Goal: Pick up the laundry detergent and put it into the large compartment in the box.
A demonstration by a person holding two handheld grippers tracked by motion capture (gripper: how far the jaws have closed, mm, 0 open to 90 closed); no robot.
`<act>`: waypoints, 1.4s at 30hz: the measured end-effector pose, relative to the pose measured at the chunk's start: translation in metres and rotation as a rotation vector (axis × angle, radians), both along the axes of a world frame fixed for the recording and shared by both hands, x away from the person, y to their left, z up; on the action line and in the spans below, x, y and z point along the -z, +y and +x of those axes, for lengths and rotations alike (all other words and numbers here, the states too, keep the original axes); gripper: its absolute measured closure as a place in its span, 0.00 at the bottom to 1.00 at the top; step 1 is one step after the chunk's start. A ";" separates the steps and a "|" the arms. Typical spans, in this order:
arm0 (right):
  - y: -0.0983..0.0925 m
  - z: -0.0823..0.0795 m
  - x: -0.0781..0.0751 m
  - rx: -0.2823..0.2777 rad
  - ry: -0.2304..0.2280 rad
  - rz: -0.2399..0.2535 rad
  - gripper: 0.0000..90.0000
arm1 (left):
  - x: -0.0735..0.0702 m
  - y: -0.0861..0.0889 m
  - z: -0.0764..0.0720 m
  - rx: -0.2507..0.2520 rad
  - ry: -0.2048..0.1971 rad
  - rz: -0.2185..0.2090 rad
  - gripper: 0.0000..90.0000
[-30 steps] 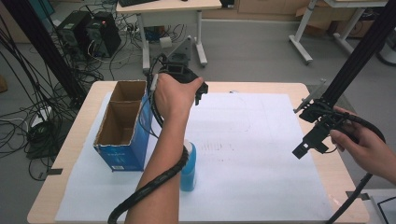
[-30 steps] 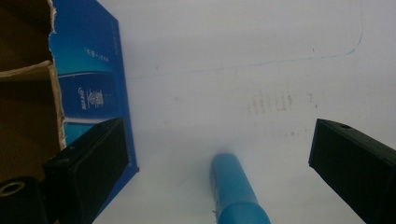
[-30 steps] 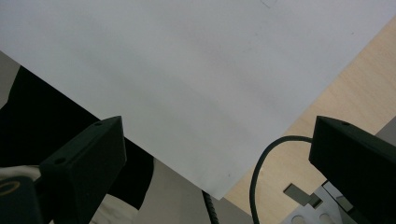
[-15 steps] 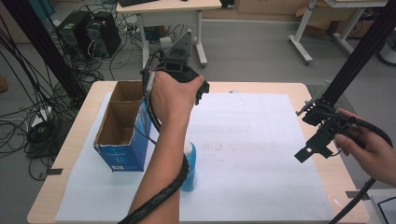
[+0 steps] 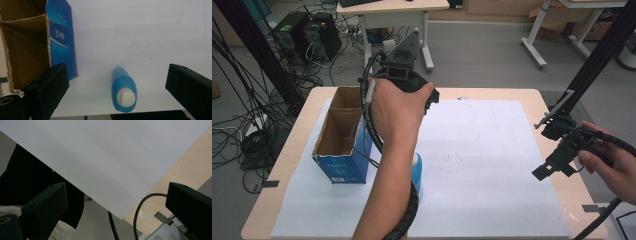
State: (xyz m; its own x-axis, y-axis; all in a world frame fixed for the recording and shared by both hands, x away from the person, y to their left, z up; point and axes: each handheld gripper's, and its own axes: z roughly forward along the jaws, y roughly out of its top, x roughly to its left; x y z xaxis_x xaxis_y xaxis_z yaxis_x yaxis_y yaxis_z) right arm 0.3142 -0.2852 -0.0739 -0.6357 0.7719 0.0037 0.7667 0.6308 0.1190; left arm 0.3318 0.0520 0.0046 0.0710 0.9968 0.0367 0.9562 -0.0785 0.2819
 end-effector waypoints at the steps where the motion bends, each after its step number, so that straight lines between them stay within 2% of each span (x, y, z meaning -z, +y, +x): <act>1: 0.000 0.000 0.000 0.000 0.000 0.000 0.04 | 0.000 0.000 0.000 0.000 0.000 0.000 0.06; 11: -0.002 -0.014 -0.004 -0.006 -0.012 -0.001 0.04 | -0.002 -0.001 -0.024 -0.007 -0.008 -0.009 0.06; 20: -0.001 -0.025 -0.004 -0.021 -0.018 -0.007 0.04 | -0.002 -0.004 -0.034 -0.006 -0.013 -0.010 0.06; 31: -0.004 -0.030 -0.004 -0.014 -0.020 -0.010 0.04 | 0.014 -0.005 -0.030 0.003 0.019 -0.022 0.06; 42: -0.006 -0.031 0.001 -0.016 -0.015 -0.010 0.04 | 0.037 -0.003 -0.028 0.005 0.045 -0.047 0.06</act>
